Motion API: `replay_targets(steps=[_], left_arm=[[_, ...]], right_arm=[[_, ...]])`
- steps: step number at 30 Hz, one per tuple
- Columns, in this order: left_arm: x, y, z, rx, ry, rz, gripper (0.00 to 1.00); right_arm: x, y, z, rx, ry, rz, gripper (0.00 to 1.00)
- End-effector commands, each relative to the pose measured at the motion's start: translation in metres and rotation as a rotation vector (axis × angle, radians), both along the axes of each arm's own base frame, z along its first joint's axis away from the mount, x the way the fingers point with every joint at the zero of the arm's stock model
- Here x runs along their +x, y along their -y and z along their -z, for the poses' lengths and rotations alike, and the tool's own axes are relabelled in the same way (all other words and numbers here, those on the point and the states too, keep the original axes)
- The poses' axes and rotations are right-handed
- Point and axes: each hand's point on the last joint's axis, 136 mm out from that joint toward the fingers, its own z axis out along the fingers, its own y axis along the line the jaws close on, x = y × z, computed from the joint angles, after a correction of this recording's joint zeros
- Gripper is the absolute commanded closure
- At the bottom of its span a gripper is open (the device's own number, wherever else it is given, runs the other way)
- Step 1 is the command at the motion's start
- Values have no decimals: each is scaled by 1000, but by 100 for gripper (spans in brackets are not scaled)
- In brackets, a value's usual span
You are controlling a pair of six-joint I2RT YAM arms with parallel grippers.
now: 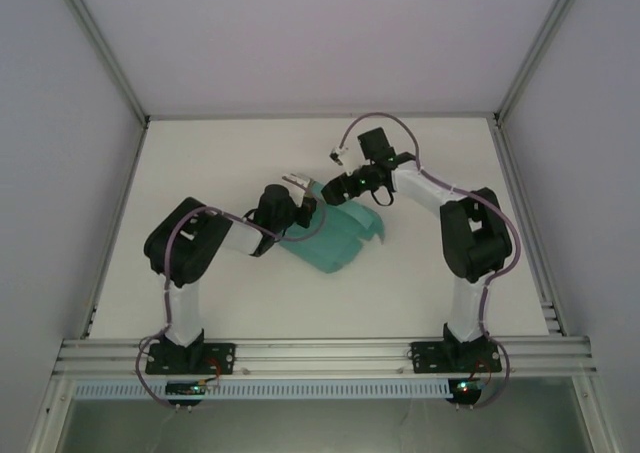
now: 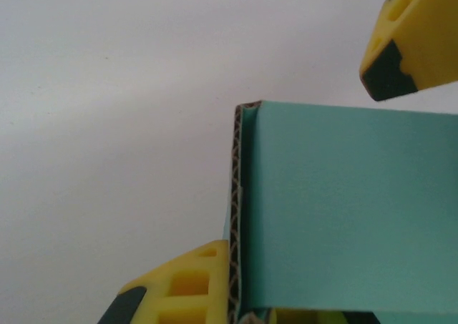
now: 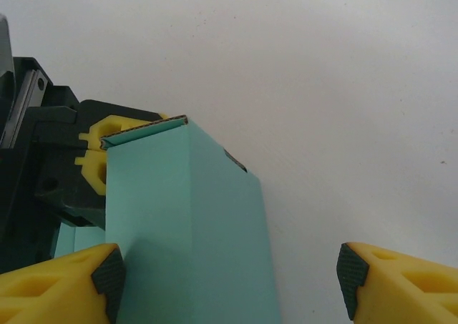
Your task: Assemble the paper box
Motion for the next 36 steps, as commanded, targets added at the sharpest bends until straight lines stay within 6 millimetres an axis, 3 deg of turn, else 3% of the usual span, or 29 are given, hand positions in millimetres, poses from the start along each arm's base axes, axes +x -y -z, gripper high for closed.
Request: replay_targets(steps=[1,5,9,11,14,16,21,30,33,36], left_arm=[[11,3,-36,-97,57,-17,100],[8,-10,-42,-109,-3,-53,100],[1,-19,-43,-167,-144,-26,100],[-3,-20,-46,-219,-222,11,100],[-13,-17,-54,-277,-285,80,100],[-22,-11,-60,-292,-300,137,100],[-25,-9,-61,-280,-337,140,100],[-3,-20,-57,-232,-327,-64,100],[11,-42,-44,-57,-283,-282,100],[20,-73,-35,120,-256,-525,100]], right_arm=[[-14,29,8,-41,-93,83,20],[-23,54,-44,5,40,176,16],[-62,74,-79,94,107,171,14],[-80,76,-87,142,150,138,12],[-85,77,-88,123,240,139,12],[-78,78,-88,100,276,168,14],[-57,71,-94,61,329,198,31],[-49,59,-79,-28,382,221,90],[-50,57,-81,-54,437,246,98],[-51,54,-84,-80,488,275,100]])
